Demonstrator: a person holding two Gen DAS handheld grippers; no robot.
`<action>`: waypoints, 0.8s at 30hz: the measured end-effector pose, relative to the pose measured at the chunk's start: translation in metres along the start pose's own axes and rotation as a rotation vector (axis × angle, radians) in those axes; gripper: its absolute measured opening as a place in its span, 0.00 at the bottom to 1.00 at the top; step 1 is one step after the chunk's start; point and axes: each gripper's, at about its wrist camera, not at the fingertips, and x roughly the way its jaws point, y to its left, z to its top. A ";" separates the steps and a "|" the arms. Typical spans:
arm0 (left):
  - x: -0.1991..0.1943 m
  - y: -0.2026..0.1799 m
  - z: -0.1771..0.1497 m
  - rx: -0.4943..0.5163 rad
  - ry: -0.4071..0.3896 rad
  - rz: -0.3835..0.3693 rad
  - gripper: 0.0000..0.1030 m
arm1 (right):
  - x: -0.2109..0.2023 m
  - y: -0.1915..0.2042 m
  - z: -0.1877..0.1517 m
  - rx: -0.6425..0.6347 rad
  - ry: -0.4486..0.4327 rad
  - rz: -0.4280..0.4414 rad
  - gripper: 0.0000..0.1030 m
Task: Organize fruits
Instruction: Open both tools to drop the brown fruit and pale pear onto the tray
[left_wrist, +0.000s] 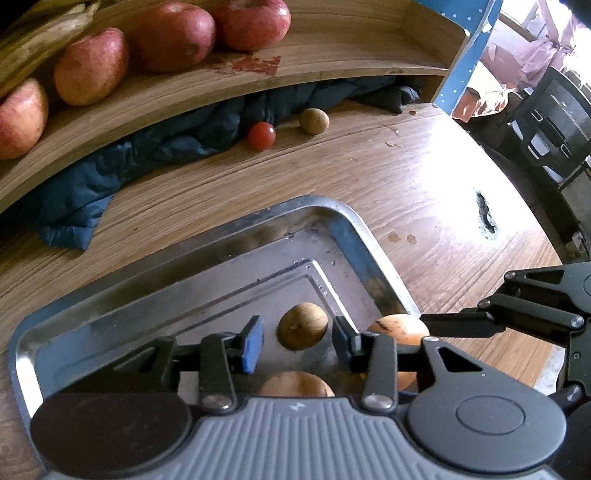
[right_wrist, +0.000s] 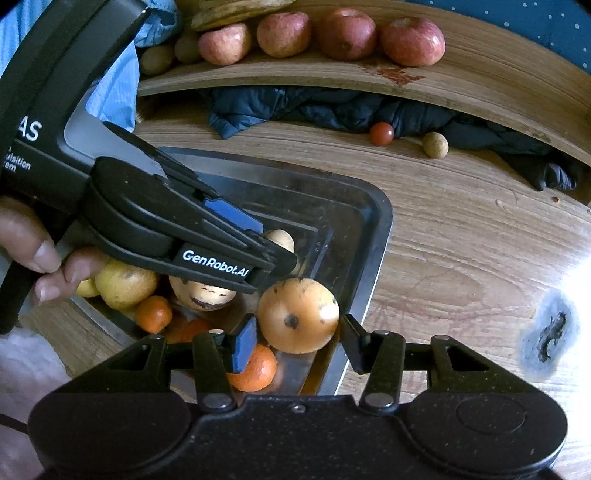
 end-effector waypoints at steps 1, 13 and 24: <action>-0.001 0.000 0.000 -0.004 0.001 0.004 0.48 | -0.001 0.000 0.000 0.000 -0.001 -0.001 0.52; -0.020 -0.007 -0.010 -0.024 -0.035 0.051 0.69 | -0.014 -0.003 -0.008 0.017 -0.027 0.007 0.66; -0.063 0.001 -0.044 -0.080 -0.086 0.133 0.81 | -0.033 0.000 -0.022 0.005 -0.070 0.032 0.79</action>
